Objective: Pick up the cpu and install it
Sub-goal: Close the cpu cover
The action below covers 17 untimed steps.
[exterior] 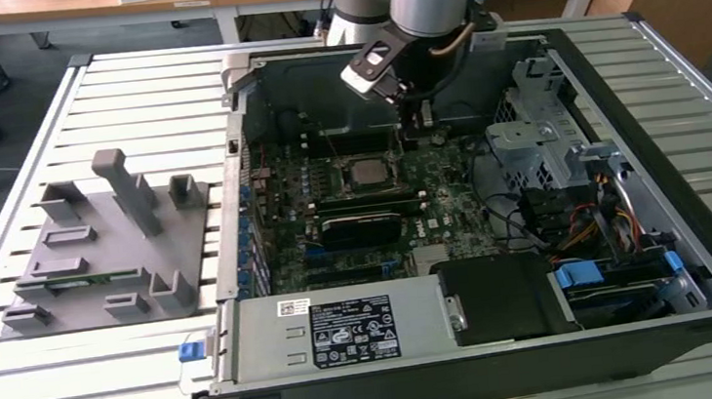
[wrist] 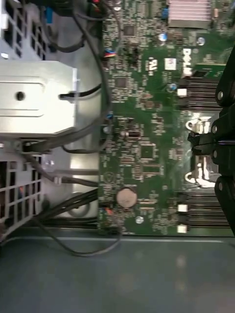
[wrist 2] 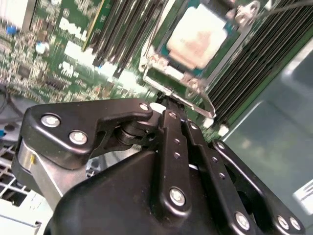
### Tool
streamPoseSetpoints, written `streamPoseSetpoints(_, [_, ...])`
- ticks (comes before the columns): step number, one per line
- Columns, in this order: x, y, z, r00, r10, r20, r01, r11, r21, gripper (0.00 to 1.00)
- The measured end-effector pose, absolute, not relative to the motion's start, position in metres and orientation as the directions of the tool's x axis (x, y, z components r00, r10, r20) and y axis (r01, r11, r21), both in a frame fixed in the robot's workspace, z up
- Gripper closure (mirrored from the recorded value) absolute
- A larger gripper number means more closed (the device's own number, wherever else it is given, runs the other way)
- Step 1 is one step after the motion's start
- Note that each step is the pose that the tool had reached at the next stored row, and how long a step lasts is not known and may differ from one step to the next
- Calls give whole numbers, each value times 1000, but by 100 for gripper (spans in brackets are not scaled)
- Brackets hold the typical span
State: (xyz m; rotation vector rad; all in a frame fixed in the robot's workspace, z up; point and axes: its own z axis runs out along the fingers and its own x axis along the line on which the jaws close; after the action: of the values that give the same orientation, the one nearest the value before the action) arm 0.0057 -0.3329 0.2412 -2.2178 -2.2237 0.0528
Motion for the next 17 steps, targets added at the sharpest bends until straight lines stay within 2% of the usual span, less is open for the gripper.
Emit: streamPoseSetpoints(17, [-40,-333,231,-3,1000,-23,1000,3,-24,89])
